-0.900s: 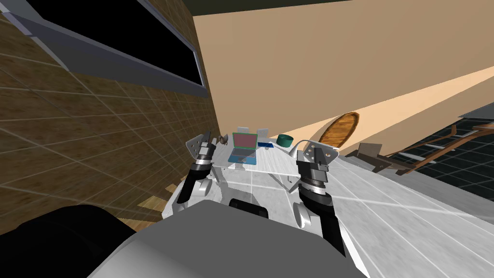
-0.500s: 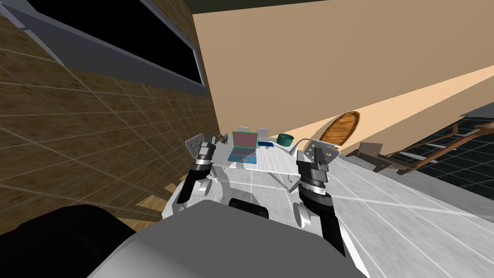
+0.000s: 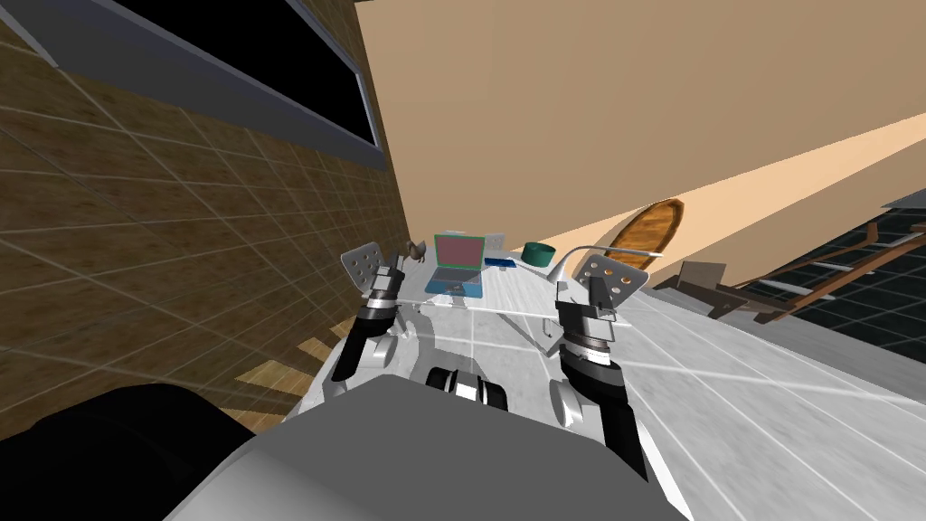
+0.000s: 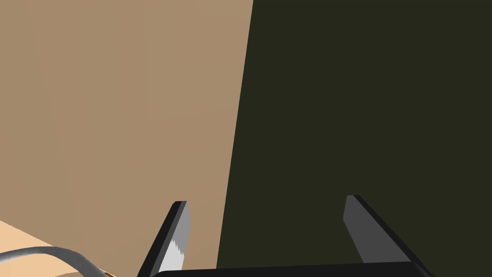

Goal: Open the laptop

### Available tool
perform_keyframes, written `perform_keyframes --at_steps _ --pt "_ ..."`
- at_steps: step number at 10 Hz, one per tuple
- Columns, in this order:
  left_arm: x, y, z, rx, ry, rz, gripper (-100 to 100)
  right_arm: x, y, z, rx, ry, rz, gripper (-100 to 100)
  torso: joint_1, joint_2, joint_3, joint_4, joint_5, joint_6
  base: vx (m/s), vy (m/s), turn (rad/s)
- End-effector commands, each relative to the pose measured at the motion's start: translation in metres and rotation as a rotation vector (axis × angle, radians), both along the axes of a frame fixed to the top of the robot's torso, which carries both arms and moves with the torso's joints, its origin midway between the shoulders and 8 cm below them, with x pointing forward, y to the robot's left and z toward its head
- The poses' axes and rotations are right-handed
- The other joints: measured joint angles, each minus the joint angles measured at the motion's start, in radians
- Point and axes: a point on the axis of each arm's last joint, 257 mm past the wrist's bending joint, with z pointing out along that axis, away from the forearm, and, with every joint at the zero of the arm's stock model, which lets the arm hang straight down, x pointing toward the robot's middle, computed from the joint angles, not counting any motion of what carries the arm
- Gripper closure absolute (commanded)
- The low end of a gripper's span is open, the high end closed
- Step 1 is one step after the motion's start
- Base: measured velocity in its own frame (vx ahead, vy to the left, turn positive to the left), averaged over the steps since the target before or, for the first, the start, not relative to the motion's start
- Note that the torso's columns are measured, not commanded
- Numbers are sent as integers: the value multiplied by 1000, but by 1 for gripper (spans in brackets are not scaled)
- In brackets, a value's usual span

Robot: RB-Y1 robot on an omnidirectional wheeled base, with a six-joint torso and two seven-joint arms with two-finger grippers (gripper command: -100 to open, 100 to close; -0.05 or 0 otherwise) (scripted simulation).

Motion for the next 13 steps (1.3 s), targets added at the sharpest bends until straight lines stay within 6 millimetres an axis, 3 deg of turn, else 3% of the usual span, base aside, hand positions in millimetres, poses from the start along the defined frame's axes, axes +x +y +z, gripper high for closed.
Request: perform_keyframes --at_steps 1,3,6,7,13 --pt "9 -5 -5 18 16 -22 -100 0 0 0 0 0 0 0 0 74 -148 74 0 0 15 4 13" --pt "21 -10 -11 27 35 -44 -100 0 0 0 0 1 0 0 1 116 -237 116 0 0 21 12 14" --pt "48 -19 -24 30 71 -82 -100 0 0 0 0 1 0 0 0 120 -242 120 0 0 30 20 19" --pt "48 -19 -24 30 71 -82 -100 0 0 0 0 1 0 0 0 120 -242 121 0 0 22 15 7" --pt "114 -45 -50 28 166 -160 -100 0 0 0 0 1 0 0 0 120 -242 121 0 0 37 21 26"
